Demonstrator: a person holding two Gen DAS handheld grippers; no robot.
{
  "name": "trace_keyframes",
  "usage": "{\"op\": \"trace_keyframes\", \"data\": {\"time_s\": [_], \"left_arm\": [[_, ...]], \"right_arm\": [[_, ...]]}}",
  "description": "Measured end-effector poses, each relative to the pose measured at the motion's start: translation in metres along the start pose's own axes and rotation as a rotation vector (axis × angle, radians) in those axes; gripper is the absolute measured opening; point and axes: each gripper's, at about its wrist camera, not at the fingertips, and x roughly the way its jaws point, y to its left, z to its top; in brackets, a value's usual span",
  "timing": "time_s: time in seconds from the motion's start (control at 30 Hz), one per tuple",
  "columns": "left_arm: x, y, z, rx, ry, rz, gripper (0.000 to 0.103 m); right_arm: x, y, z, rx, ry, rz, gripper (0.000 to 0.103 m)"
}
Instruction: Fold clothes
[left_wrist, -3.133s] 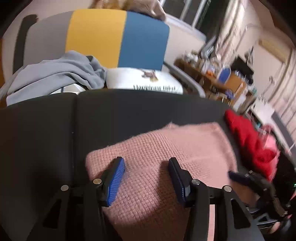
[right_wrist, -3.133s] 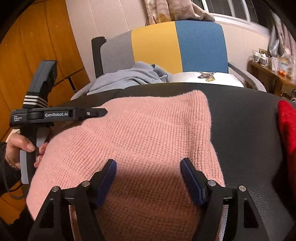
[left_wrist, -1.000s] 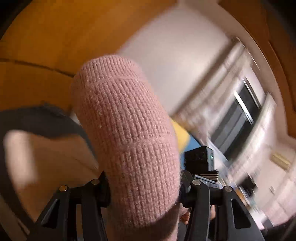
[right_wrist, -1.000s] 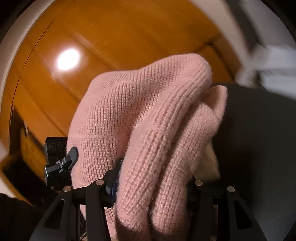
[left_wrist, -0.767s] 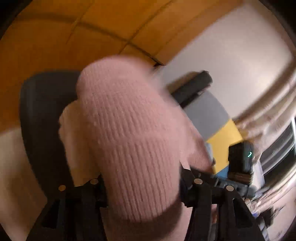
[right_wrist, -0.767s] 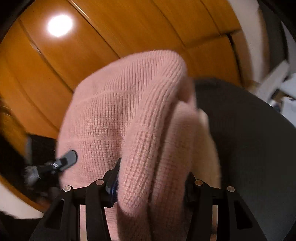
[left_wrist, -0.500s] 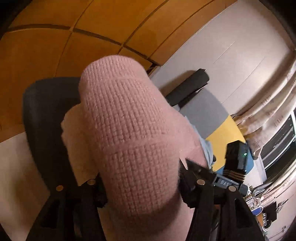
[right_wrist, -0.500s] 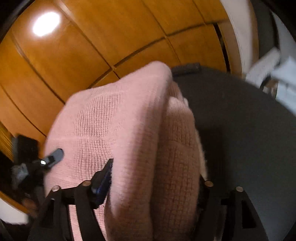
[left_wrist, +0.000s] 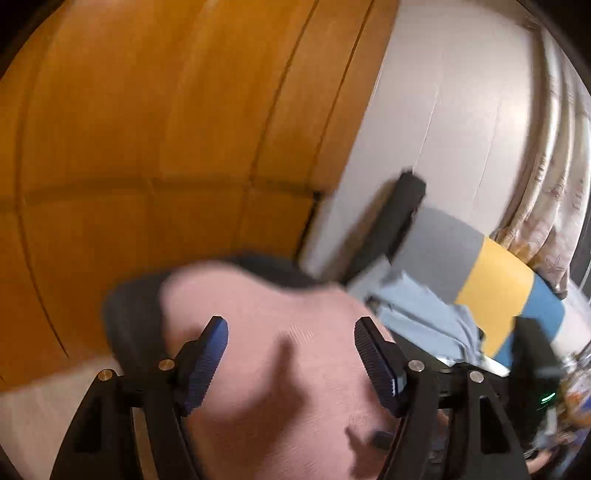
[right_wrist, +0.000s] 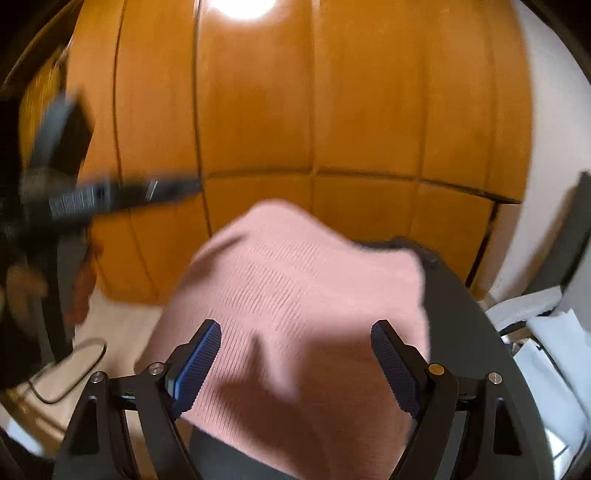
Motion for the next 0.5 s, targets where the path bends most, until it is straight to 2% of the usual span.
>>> {"op": "trace_keyframes", "data": {"time_s": [0.07,0.13,0.17,0.33,0.47,0.5], "left_arm": [[0.027,0.002,-0.003,-0.018,0.066,0.011,0.065],[0.054,0.003,-0.007,-0.035,0.132,0.023,0.057],[0.063,0.002,-0.008,-0.034,0.151,0.03,0.058],[0.057,-0.017,-0.009,0.048,0.114,0.105,0.058],[0.015,-0.032,-0.001,0.081,0.004,0.263,0.063],[0.005,-0.033,0.001,0.086,-0.01,0.281,0.064]], "right_arm": [[0.046,-0.019,0.001,0.043,0.101,-0.055,0.084],[0.069,-0.046,-0.016,0.114,0.177,-0.108,0.084],[0.078,-0.056,-0.023,0.145,0.198,-0.127,0.085],[0.084,-0.058,-0.027,0.18,0.175,-0.139,0.089],[0.07,-0.057,-0.016,0.213,0.154,-0.172,0.09],[0.066,-0.057,-0.012,0.227,0.146,-0.184,0.094]]}}
